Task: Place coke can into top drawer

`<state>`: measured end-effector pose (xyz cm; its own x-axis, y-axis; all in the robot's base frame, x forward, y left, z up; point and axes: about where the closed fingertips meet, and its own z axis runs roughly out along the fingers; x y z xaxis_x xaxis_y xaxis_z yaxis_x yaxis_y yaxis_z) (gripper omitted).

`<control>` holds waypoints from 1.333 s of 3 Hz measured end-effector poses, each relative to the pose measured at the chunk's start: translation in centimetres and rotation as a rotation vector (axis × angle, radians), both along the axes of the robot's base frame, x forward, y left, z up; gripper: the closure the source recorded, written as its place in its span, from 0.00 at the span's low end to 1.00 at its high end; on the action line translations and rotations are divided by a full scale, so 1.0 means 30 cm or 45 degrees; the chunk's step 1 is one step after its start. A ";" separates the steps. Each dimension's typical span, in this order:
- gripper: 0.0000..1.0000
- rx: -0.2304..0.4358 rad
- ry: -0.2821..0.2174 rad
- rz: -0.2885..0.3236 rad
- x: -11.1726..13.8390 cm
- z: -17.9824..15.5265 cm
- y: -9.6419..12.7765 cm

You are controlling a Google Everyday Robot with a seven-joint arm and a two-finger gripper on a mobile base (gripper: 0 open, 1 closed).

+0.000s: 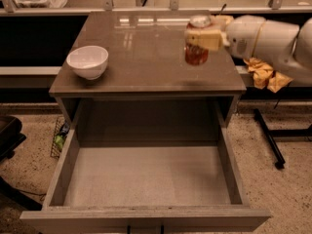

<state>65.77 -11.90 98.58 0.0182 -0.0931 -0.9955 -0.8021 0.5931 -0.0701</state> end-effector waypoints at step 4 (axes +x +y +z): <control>1.00 0.016 0.042 0.201 -0.420 -0.330 -0.094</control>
Offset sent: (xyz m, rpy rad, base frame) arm -0.1836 -0.0944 -0.1367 -0.0339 0.0745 0.2129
